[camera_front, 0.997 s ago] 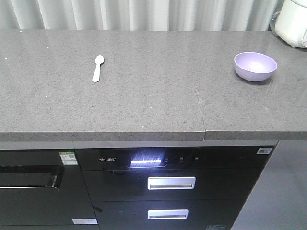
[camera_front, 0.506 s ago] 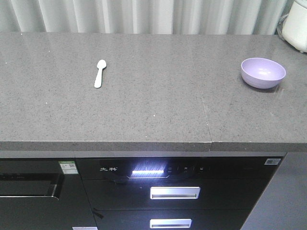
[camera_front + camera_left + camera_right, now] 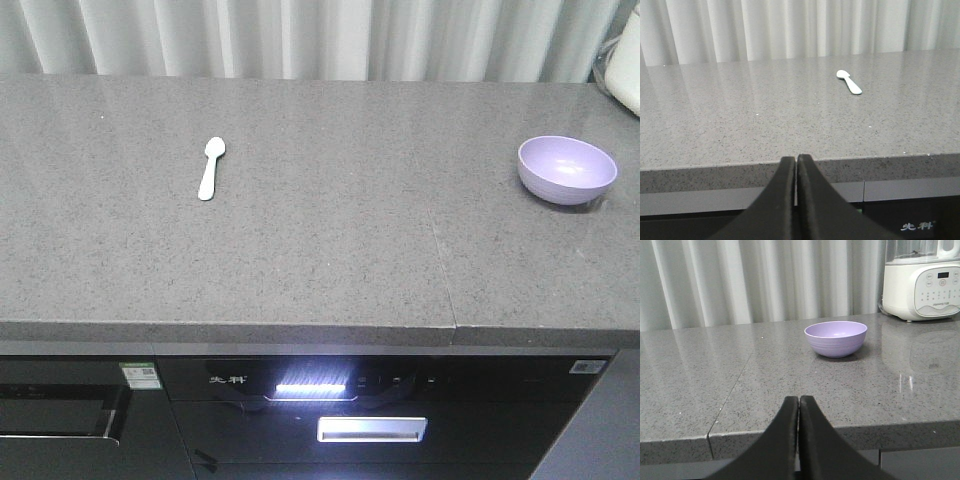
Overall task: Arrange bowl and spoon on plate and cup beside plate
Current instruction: 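Approach the counter until the spoon and bowl are within reach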
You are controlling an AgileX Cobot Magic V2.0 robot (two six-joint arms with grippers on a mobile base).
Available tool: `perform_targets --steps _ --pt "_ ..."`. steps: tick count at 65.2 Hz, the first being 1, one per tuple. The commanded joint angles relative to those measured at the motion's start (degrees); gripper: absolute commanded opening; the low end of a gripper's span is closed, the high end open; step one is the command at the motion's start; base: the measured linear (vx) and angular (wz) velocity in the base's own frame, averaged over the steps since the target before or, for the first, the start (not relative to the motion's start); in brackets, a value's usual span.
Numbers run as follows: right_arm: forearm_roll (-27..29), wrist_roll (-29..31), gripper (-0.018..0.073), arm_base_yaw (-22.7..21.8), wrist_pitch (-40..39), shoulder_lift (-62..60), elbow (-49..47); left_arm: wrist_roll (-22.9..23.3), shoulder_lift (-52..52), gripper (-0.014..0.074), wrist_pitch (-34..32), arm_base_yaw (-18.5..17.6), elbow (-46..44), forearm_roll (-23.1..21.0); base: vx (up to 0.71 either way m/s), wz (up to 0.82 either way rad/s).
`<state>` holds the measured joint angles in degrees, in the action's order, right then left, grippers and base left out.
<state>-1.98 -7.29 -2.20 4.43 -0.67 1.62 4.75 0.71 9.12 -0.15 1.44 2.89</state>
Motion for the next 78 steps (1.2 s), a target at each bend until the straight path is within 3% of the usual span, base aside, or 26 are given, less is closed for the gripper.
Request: perform_targets --steps 1,78 --pt "-0.2 0.28 -0.0006 0.2 -4.43 -0.31 0.0 0.62 0.82 -0.0006 -4.0 0.15 1.74 -0.1 0.08 0.01" --pt "-0.2 0.28 -0.0006 0.2 -4.43 -0.31 0.0 0.62 0.82 -0.0006 -4.0 0.15 1.74 -0.1 0.07 -0.01"
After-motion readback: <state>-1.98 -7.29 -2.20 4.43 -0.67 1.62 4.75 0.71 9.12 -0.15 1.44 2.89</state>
